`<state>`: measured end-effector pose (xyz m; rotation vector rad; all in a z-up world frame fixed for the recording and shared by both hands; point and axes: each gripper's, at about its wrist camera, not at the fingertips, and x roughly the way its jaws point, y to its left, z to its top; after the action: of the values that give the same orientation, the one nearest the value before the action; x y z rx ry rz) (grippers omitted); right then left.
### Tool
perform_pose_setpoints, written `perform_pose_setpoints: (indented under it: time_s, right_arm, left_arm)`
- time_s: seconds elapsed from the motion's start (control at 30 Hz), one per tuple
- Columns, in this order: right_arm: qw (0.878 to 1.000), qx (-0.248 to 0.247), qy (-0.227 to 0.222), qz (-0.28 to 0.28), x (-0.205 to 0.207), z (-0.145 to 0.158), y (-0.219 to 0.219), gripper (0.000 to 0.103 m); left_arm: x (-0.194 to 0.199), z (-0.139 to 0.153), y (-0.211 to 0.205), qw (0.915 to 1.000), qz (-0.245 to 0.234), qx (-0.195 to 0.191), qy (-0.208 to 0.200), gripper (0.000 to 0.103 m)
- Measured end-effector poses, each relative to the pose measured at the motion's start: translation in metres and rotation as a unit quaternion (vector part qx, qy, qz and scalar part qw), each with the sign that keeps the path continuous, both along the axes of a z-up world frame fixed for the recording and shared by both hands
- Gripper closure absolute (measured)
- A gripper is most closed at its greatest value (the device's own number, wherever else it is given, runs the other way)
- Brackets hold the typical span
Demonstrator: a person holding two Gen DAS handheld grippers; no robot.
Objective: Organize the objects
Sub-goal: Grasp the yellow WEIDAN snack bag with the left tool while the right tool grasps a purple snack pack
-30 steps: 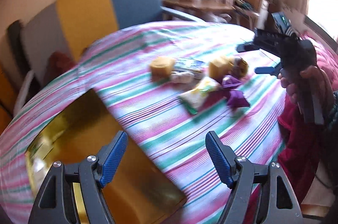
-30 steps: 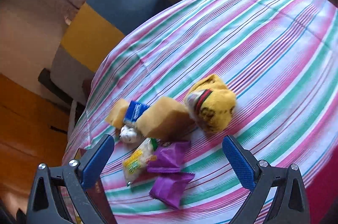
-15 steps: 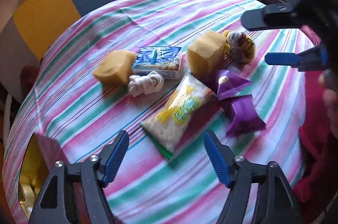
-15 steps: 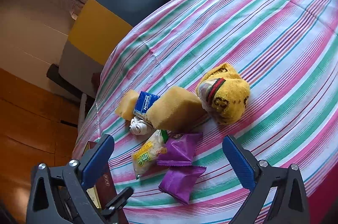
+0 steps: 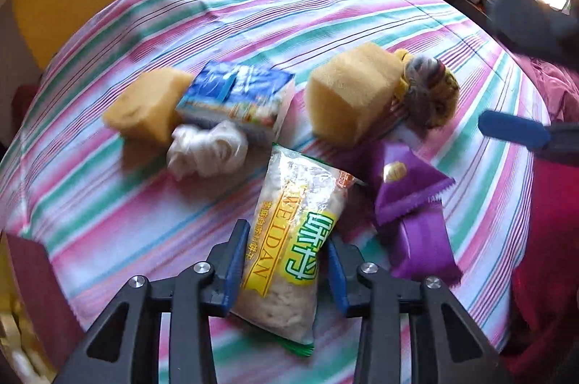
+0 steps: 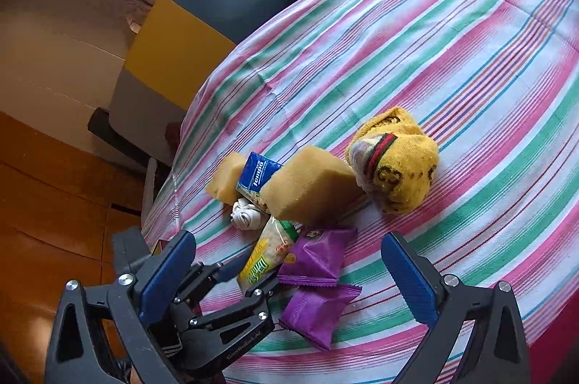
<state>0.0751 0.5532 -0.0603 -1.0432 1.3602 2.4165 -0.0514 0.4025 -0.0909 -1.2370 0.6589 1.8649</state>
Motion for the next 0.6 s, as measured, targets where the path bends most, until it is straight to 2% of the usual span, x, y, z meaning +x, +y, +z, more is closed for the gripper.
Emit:
perform_pose_setpoints:
  time_s: [0.23, 0.33, 0.5, 0.6]
  right_arm:
    - [1.0, 0.008, -0.012, 0.021, -0.006, -0.003, -0.006, 0.0]
    - [0.999, 0.016, -0.028, 0.038, -0.011, -0.007, -0.011, 0.0]
    - [0.996, 0.029, -0.062, 0.061, -0.021, -0.015, -0.02, 0.001]
    - [0.994, 0.039, -0.081, 0.063, -0.024, -0.02, -0.021, 0.007]
  left_arm:
    - [0.039, -0.002, -0.06, 0.9975, 0.059, 0.037, 0.007, 0.063]
    - [0.061, -0.003, -0.083, 0.9964, 0.063, 0.05, 0.025, 0.063]
    - [0.077, -0.003, -0.102, 0.9952, 0.066, 0.068, 0.025, 0.063]
    - [0.081, -0.004, -0.102, 0.9947, 0.068, 0.073, 0.026, 0.063]
